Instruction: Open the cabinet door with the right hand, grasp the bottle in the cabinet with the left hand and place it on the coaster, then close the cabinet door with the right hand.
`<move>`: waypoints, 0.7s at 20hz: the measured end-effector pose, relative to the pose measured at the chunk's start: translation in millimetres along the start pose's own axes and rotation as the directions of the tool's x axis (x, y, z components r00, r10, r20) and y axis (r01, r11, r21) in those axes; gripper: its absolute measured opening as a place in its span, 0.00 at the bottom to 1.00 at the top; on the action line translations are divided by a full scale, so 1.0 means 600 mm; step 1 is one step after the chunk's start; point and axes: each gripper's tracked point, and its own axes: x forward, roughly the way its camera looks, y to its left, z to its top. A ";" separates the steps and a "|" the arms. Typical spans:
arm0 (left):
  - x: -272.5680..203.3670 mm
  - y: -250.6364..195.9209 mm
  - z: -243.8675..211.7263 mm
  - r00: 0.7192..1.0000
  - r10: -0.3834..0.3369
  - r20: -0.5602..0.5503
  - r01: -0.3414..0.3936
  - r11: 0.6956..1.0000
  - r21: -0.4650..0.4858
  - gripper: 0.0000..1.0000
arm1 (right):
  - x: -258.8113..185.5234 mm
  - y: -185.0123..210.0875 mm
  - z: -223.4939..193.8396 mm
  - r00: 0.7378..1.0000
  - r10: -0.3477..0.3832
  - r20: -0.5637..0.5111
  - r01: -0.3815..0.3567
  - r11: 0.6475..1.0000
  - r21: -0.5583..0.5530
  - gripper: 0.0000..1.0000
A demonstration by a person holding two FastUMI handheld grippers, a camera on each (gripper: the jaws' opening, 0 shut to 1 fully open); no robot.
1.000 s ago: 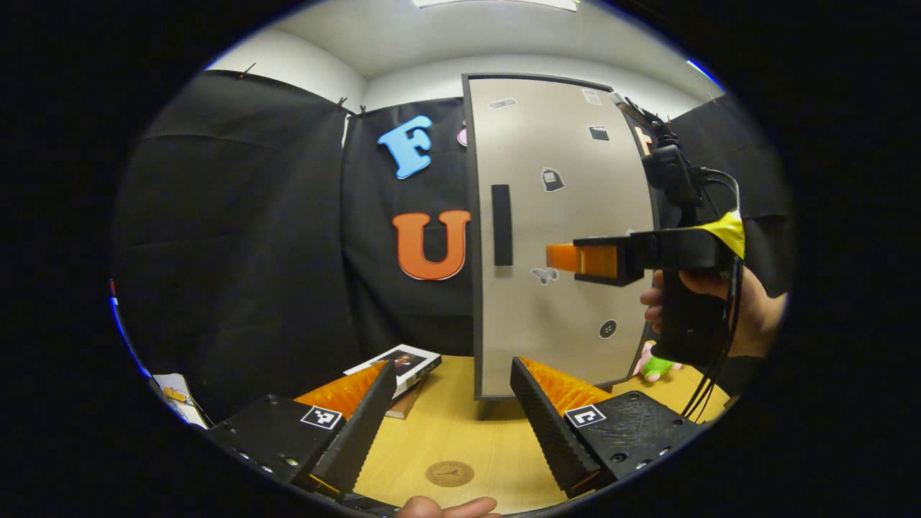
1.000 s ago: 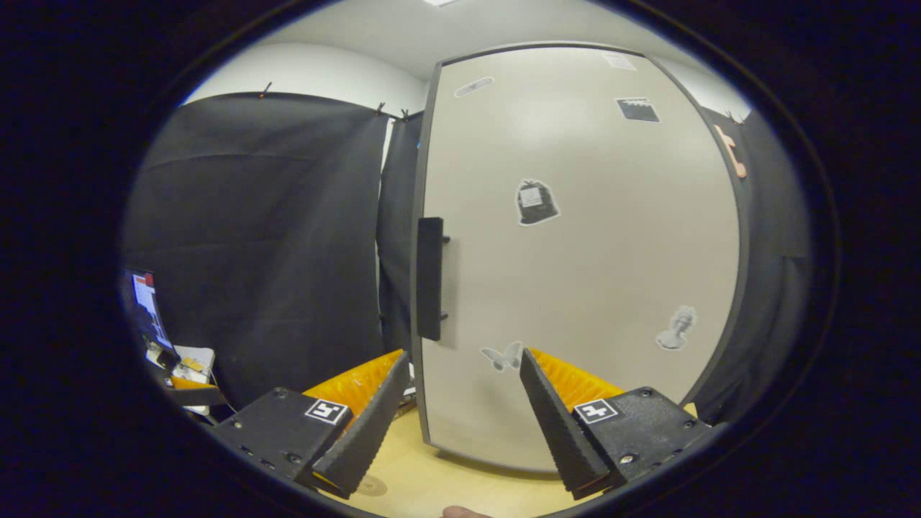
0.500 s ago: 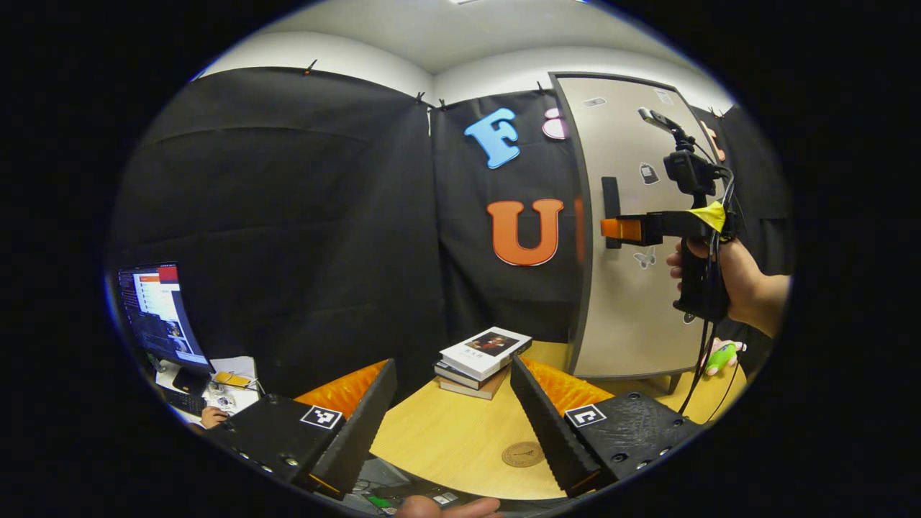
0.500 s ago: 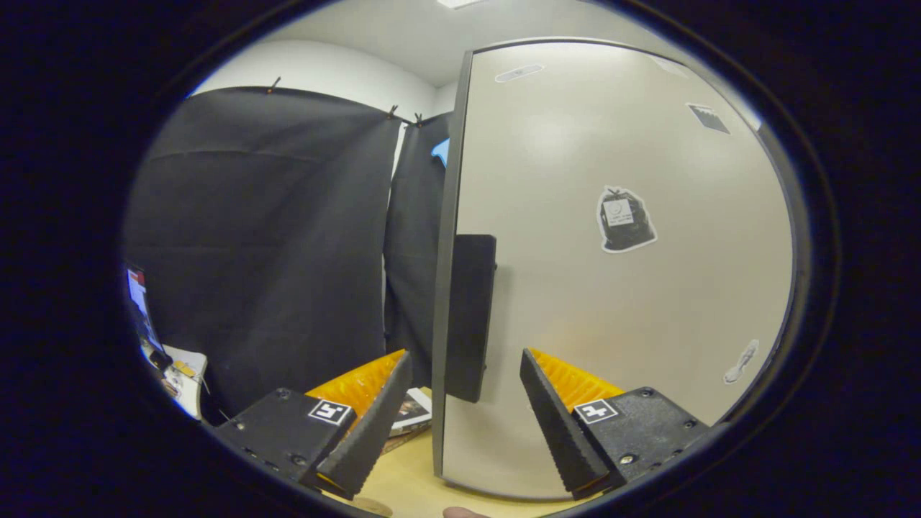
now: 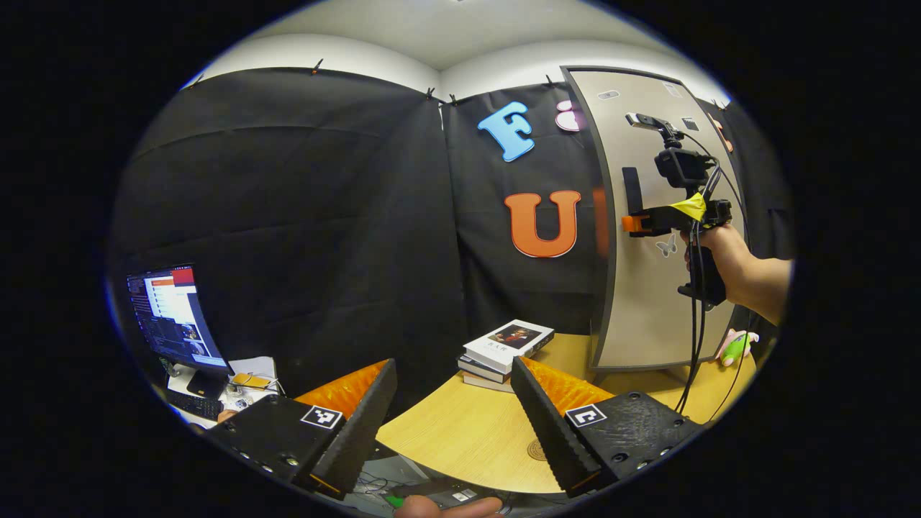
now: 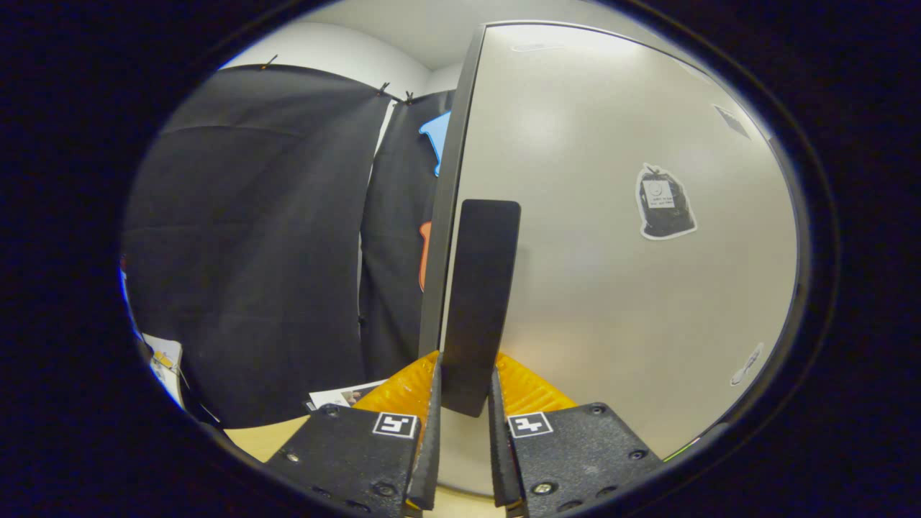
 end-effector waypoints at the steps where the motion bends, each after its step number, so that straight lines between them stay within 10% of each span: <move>1: 0.003 0.000 -0.002 1.000 -0.008 -0.003 0.008 1.000 -0.001 0.97 | -0.001 0.001 0.000 1.000 0.003 -0.003 -0.003 1.000 0.002 0.31; 14: 0.021 -0.059 -0.016 0.990 -0.138 -0.008 0.138 0.990 -0.029 0.96 | -0.069 0.020 -0.003 0.990 0.137 -0.007 -0.137 0.990 0.035 0.29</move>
